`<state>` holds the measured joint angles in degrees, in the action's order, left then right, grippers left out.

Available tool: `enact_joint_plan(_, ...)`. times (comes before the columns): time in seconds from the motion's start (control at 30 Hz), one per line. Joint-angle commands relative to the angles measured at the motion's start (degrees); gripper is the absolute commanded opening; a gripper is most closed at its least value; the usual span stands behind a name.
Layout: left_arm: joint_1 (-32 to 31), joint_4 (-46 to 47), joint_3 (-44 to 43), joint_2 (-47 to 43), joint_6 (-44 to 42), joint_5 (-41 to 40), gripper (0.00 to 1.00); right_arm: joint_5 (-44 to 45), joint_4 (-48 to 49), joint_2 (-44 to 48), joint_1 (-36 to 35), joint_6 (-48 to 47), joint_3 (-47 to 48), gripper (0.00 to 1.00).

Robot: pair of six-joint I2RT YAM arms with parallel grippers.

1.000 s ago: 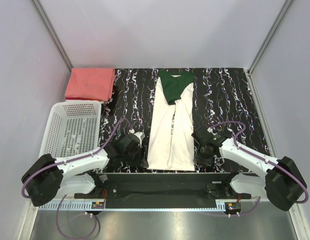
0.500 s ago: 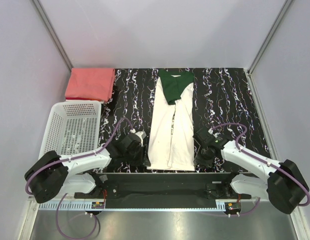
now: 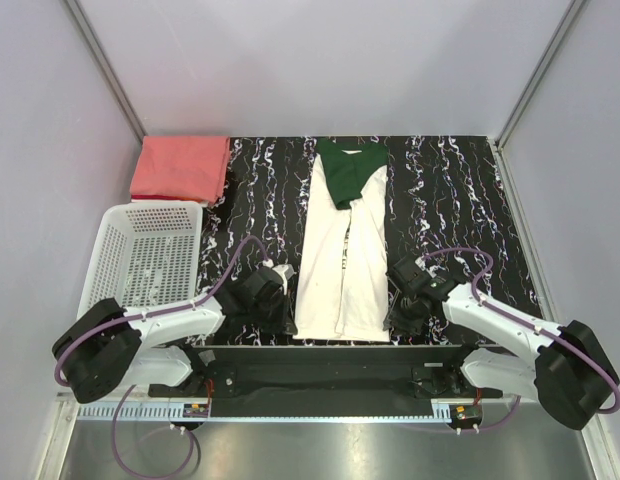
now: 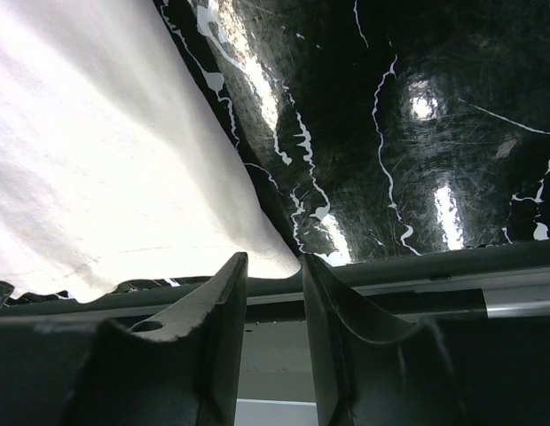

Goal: Fold and stack the t-shirts
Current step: Fold the tshirt

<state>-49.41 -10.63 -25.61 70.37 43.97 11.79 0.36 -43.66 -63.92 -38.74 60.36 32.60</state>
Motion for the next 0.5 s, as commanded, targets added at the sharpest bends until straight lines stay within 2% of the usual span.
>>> enact_joint_plan(0.0, 0.0, 1.3, -0.3, -0.3, -0.9, 2.1, 0.0, 0.3, 0.4, 0.6, -0.5, 1.0, 0.0, 0.39)
enact_joint_plan(0.47, 0.1, -0.1, -2.6, -2.5, -0.5, 3.7, 0.0, 1.2, -1.3, -4.7, -1.2, -1.6, 3.0, 0.37)
